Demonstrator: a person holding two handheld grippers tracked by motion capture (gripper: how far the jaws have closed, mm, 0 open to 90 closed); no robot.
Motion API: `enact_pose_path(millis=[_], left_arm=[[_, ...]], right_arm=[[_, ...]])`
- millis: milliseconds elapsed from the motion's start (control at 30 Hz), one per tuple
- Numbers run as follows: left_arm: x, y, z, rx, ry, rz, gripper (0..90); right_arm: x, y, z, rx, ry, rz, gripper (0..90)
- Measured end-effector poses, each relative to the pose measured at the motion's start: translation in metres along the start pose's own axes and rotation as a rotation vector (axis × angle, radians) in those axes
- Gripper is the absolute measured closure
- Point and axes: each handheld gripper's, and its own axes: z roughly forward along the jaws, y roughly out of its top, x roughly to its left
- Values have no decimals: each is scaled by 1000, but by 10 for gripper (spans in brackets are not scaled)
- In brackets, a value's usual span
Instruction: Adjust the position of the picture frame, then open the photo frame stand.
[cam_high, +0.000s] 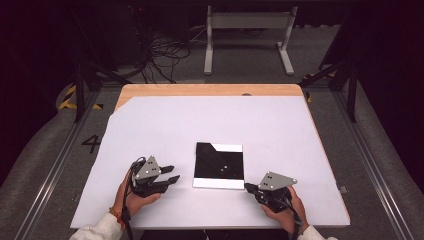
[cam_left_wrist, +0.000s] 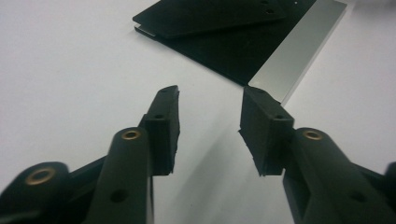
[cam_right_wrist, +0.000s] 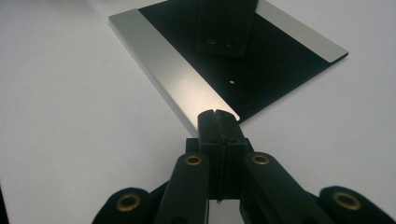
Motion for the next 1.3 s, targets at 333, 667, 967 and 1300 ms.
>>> enact_pose_path(millis=[333, 667, 967, 1300], left_arm=[[4, 0, 0, 0, 37, -11, 440], [4, 0, 1, 2, 36, -12, 426], [5, 1, 4, 22, 43, -16, 421], [12, 5, 6, 27, 41, -33, 630]], right_arm=[[-8, -2, -5, -9, -13, 18, 886], [-9, -2, -5, -8, -11, 17, 868], [-8, -2, -6, -10, -11, 17, 866], [-6, -2, -3, 4, 2, 14, 862]])
